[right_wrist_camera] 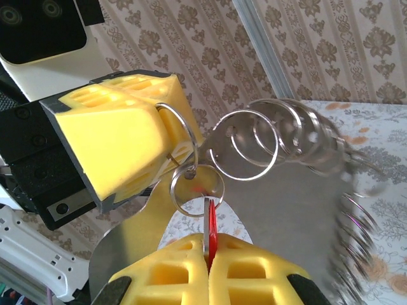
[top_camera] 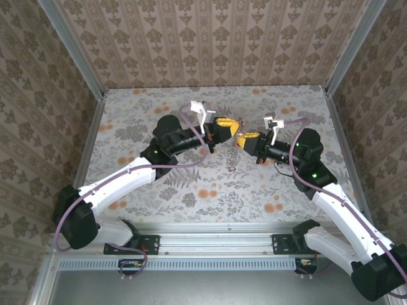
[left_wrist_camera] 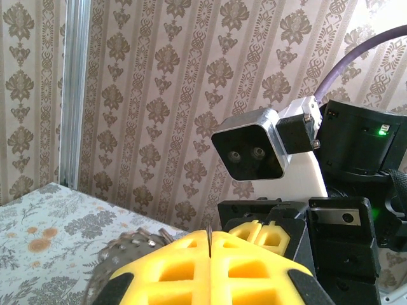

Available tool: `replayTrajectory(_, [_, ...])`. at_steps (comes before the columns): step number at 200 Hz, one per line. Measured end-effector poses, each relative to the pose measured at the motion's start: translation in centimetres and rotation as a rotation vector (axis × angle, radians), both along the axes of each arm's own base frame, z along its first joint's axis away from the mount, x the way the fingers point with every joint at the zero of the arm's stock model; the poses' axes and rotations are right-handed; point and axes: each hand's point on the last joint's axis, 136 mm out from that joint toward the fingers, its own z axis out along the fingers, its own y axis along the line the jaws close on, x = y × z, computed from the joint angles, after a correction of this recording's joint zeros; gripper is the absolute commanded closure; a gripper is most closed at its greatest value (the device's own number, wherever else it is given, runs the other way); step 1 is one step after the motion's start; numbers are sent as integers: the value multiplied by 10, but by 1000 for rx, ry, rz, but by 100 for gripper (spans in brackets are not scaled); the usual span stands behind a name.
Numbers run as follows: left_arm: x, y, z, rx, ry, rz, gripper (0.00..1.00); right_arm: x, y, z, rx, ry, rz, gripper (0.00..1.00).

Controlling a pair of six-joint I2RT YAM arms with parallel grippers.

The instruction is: Put the keys on the keyring

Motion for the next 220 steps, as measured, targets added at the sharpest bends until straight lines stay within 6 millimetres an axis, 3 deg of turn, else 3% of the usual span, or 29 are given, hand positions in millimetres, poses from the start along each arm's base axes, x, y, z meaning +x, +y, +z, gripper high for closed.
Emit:
replayTrajectory(83, [3,-1,-10,40,4,15,100,-3,-4,-4,-54,28,-10,100])
replayTrajectory(153, [3,-1,-12,49,-1,15,100,3,-10,13,-111,-12,-55,100])
replayTrajectory(220, [3,-1,-12,50,-4,15,100,9,-16,4,-182,-1,-86,100])
